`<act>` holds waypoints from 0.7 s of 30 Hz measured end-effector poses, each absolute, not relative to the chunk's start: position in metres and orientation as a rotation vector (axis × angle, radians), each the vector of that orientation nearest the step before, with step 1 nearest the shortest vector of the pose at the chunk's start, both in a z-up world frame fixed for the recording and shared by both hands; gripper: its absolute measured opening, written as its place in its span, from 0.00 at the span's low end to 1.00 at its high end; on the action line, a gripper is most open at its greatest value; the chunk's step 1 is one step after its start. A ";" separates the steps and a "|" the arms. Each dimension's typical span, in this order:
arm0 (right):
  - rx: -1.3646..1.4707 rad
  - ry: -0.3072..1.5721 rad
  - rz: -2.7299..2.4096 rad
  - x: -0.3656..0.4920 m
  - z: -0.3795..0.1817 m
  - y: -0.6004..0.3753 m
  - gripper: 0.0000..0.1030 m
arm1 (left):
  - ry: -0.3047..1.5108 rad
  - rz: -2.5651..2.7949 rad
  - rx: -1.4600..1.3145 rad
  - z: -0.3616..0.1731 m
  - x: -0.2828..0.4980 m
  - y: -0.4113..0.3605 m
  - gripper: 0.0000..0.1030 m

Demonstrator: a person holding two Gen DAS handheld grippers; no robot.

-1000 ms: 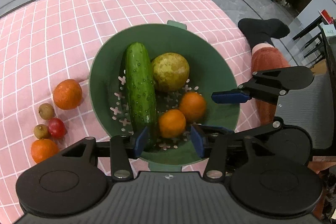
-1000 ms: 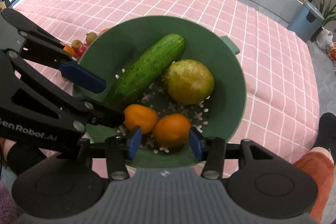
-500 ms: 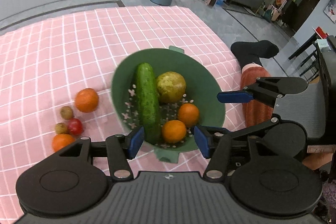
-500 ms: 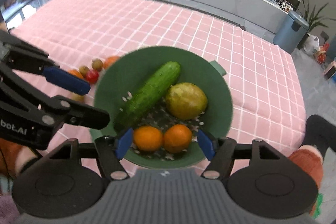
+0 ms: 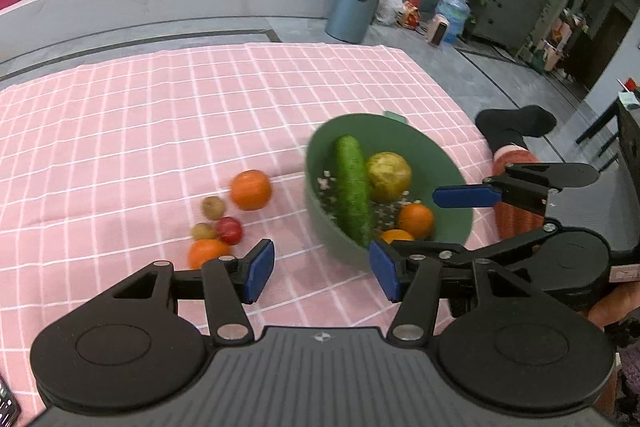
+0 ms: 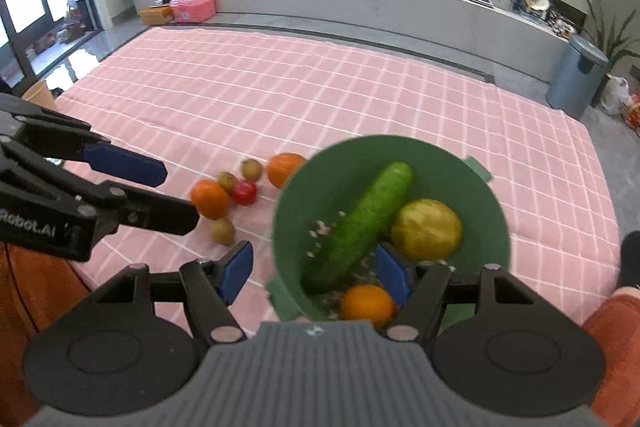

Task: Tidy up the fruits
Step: 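Move both tools back from the colander to the remaining fruit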

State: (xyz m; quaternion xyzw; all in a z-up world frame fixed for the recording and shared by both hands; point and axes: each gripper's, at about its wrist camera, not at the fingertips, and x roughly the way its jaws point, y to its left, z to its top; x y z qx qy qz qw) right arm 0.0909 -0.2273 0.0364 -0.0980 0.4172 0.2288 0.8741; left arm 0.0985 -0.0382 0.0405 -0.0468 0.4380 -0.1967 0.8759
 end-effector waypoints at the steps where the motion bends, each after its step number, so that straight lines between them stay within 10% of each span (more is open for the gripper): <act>1: -0.207 0.865 0.488 0.090 0.037 -0.224 0.63 | 0.913 -0.401 -0.106 0.040 0.098 -0.034 0.63; 21: -0.342 0.764 0.607 0.090 0.031 -0.166 0.55 | 0.903 -0.311 -0.203 0.013 0.096 0.035 0.63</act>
